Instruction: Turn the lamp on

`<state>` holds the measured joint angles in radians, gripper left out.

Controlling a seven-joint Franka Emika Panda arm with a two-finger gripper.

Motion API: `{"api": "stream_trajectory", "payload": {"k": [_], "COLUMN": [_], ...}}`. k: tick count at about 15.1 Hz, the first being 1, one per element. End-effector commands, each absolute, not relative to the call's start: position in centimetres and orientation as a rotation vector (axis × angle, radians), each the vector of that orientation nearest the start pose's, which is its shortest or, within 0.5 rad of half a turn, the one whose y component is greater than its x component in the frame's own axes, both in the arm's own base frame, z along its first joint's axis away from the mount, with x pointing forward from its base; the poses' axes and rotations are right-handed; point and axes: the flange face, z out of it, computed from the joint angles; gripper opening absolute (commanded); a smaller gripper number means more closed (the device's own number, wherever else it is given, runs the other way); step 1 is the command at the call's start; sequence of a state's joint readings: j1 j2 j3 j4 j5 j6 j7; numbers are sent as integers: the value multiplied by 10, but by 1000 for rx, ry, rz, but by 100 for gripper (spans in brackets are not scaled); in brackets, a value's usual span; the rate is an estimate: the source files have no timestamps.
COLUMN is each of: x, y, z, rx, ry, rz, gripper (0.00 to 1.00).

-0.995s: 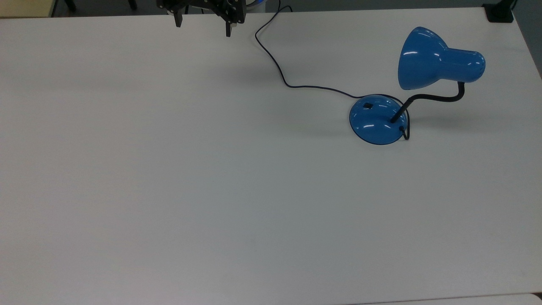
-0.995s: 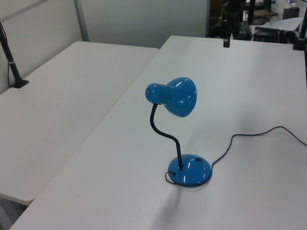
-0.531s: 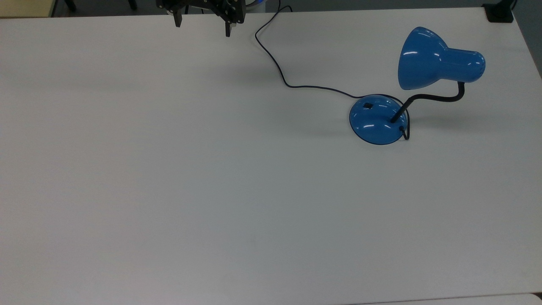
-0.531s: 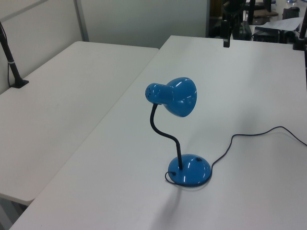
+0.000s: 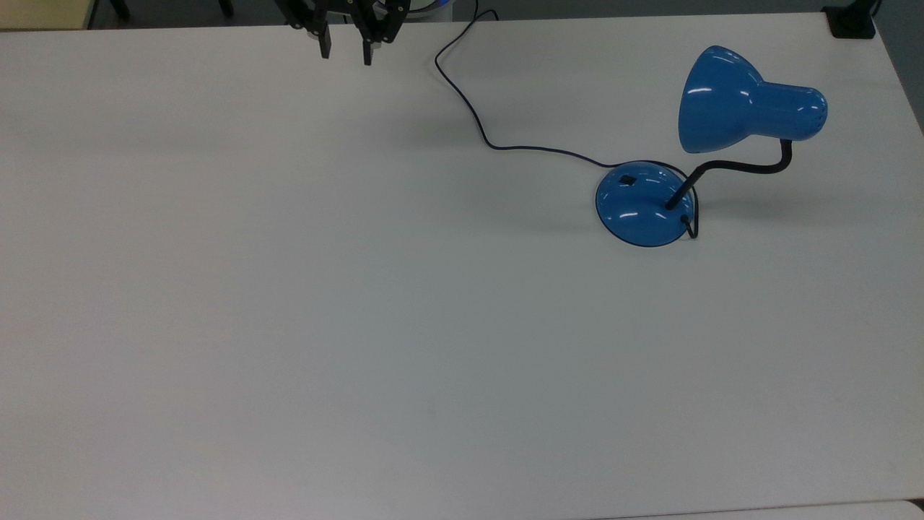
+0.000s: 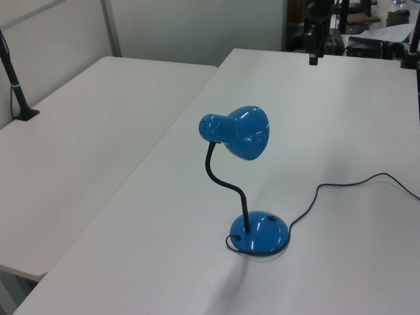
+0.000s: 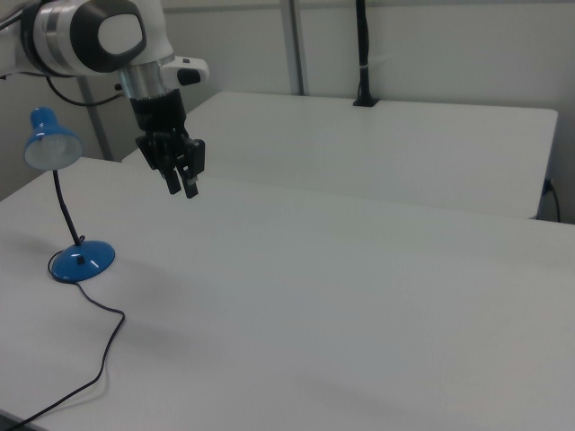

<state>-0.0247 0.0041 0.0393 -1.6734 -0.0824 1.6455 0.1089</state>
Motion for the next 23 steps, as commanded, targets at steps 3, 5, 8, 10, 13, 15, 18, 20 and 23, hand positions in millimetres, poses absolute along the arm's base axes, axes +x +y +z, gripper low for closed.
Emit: {"api": "stream_trajectory", "payload": {"k": [3,5,8,10,13,15,18,20,23], "x": [556,556,558,559,557,560,561,560,562], "y": [-1,0,0,0,0,3,11,24,59], "z": [585,585,582,582,581,578,566,546,511], "rx": [-3215,-3215,-3215,-3215,-3214,-3213,-3212,-3212,-3205], "ry": [102,97,84,62,50,44,18,-25,-121], "rz": [61,59,59,57,65,55,52,33,-26], "gripper": [0,0,0,0,0,0,0,0,0]}}
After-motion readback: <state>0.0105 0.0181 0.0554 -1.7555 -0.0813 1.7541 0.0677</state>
